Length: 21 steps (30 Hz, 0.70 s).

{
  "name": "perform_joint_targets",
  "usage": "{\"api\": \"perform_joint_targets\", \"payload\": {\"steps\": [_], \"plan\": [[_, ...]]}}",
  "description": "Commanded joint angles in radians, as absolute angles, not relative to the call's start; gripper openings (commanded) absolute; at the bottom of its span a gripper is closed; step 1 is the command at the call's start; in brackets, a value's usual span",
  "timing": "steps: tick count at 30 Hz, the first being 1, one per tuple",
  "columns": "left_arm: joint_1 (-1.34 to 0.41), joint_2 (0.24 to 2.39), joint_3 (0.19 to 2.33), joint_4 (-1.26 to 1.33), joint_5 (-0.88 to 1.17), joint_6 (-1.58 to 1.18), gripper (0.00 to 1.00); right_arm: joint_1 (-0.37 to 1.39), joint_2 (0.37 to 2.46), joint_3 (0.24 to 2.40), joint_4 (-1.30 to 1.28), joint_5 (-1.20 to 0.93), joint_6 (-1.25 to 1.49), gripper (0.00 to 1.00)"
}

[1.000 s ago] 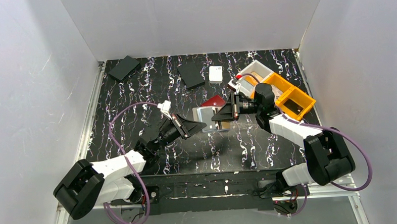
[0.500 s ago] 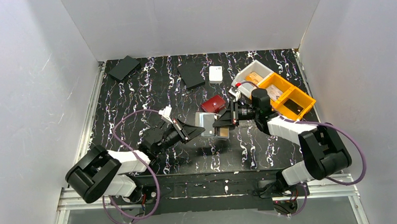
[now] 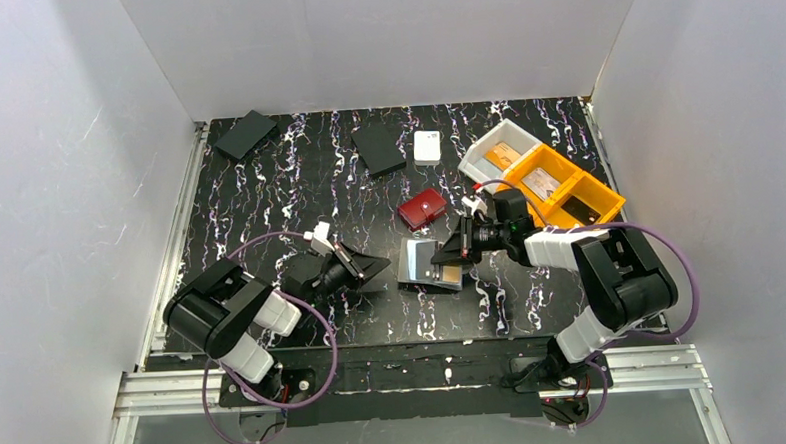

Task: Take the credit cards out of the card holder
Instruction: Remove the credit card from the card holder.

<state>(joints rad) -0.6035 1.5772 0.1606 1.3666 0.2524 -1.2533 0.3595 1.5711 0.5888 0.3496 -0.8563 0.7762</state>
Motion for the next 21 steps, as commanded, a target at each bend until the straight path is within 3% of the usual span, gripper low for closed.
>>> {"api": "perform_joint_targets", "payload": {"steps": [1,3,10,16,21], "plan": [[-0.583,1.598,0.185,1.413,0.277,-1.228,0.0,0.356,1.586,0.595,0.298,-0.799,0.687,0.01],[-0.583,1.61,0.21,1.408,0.322,-1.22,0.02,0.353,1.596,0.591,0.292,-0.787,0.674,0.01],[-0.601,1.741,0.34,1.396,0.499,-1.268,0.27,0.353,1.645,0.599,0.292,-0.78,0.658,0.01],[-0.636,1.915,0.424,1.349,0.518,-1.319,0.28,0.353,1.637,0.61,0.255,-0.76,0.626,0.01],[-0.647,1.937,0.44,1.194,0.481,-1.272,0.27,0.353,1.592,0.624,0.187,-0.728,0.573,0.01]]}}
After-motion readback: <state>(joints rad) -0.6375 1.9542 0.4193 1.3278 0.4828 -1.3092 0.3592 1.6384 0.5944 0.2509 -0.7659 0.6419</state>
